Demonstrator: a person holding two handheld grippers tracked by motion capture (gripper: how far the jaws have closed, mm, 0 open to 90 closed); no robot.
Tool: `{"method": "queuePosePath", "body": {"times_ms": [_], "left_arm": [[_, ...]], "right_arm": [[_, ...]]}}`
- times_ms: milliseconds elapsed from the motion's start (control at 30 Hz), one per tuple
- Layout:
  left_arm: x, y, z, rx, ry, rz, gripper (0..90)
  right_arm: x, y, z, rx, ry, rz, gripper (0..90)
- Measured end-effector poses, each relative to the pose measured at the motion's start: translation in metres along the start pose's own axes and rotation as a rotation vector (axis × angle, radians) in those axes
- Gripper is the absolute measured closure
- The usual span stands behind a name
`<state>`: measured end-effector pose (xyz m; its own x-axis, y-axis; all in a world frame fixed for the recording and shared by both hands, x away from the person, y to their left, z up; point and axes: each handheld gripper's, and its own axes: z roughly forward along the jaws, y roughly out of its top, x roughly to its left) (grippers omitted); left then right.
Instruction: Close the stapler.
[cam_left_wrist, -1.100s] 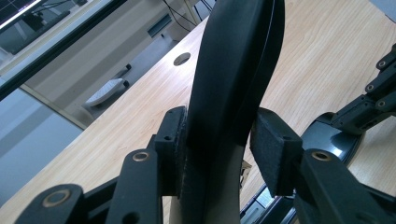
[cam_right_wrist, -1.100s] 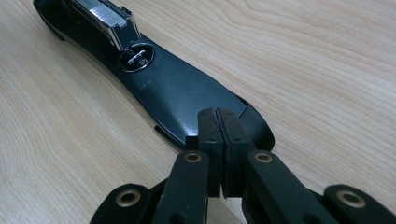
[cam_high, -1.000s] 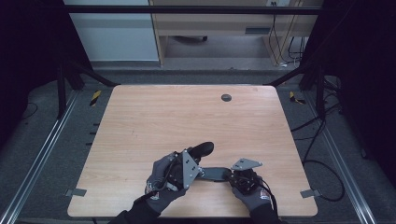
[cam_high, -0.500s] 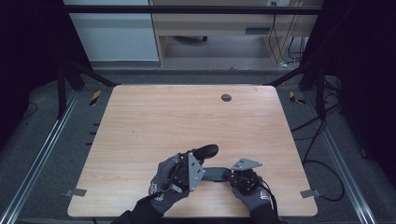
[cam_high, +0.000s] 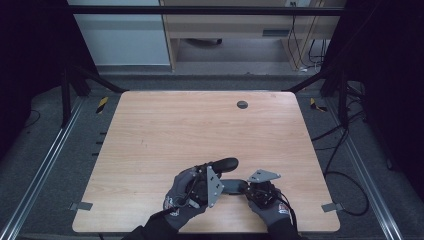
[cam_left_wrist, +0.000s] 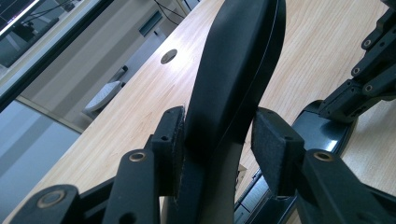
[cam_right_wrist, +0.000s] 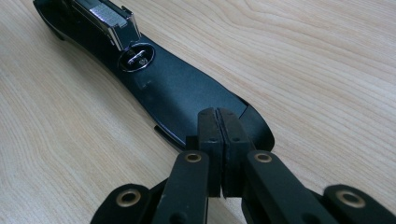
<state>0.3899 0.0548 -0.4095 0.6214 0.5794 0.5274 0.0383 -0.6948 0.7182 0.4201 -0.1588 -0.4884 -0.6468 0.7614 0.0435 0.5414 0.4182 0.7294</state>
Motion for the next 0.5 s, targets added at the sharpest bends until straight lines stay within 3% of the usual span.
{"method": "queuePosePath", "body": {"times_ms": [500], "left_arm": [[-0.0098, 0.0006, 0.0061, 0.013, 0.014, 0.054, 55.1]], "right_arm": [[0.0001, -0.0002, 0.0007, -0.011, 0.003, 0.003, 89.9]]}}
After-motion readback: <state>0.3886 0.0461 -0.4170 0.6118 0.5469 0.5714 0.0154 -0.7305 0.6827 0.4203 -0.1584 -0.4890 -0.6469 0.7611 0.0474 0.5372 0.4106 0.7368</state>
